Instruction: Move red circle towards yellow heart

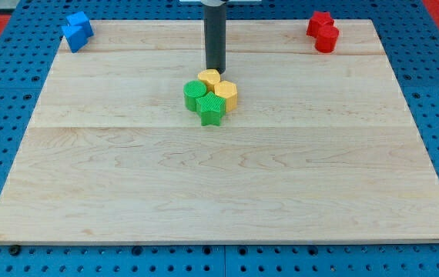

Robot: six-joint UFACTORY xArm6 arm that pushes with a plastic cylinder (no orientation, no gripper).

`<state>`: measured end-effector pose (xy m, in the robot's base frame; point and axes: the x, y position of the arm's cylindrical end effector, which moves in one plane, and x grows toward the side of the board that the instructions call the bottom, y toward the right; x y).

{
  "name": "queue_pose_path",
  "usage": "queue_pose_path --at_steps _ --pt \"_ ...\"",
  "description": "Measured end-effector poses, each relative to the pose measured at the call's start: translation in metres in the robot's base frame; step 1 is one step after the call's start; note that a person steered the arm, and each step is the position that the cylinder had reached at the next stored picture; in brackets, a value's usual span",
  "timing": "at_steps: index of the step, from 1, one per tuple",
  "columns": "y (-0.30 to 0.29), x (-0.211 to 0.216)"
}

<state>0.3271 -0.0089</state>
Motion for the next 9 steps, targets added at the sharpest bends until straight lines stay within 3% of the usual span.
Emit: queue_pose_path --at_steps 2,3,5,6,8,9 --pt "0.001 -0.010" --pt "0.055 -0.017" --pt "0.221 -0.016" --pt "0.276 -0.045" --pt "0.269 -0.077" --pt "0.224 -0.077"
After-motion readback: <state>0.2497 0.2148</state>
